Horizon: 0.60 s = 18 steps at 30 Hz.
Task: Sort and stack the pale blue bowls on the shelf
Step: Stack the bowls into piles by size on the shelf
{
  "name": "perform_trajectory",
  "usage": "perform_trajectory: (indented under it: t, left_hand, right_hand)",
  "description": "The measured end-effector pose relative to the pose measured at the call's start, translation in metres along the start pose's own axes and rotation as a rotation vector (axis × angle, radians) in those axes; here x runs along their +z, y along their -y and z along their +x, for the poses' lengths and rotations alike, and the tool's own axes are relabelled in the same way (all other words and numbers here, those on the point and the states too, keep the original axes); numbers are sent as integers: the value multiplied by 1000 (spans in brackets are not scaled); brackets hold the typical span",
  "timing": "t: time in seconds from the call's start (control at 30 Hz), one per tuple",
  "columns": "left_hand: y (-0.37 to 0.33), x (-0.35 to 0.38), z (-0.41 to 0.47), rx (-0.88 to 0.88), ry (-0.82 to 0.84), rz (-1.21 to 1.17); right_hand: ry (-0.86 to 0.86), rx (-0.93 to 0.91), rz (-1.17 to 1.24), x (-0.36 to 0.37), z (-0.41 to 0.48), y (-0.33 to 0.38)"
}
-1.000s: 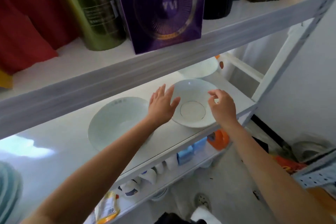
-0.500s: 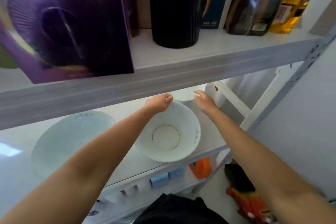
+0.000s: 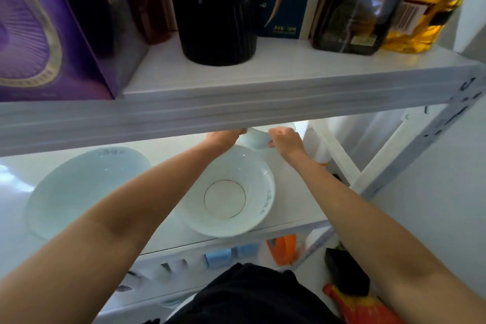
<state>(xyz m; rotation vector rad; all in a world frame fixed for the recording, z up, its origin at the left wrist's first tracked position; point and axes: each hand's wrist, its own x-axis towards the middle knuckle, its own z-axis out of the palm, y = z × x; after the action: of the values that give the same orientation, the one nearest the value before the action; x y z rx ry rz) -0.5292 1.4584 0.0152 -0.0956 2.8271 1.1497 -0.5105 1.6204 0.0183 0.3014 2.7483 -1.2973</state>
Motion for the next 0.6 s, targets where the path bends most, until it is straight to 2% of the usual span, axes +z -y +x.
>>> perform_trajectory:
  t: [0.1,0.23,0.37,0.53,0.6]
  left_hand:
    - [-6,-10,-13,68,-117,-165]
    - [-3,-22,-33,26,-247,-217]
    - [2,-33,-52,62,-310,-148]
    - [4,-37,-78,199,-407,-237]
    - [8,-37,-89,266,-438,-202]
  right_hand:
    - [-70,-26,54,1,-1,3]
    - [-146,-60,170,-1,-2,1]
    - [-157,-96,237,-13,-5,-3]
    - [-180,-174,271,-22,-18,5]
    - [-194,-182,264,-24,-26,6]
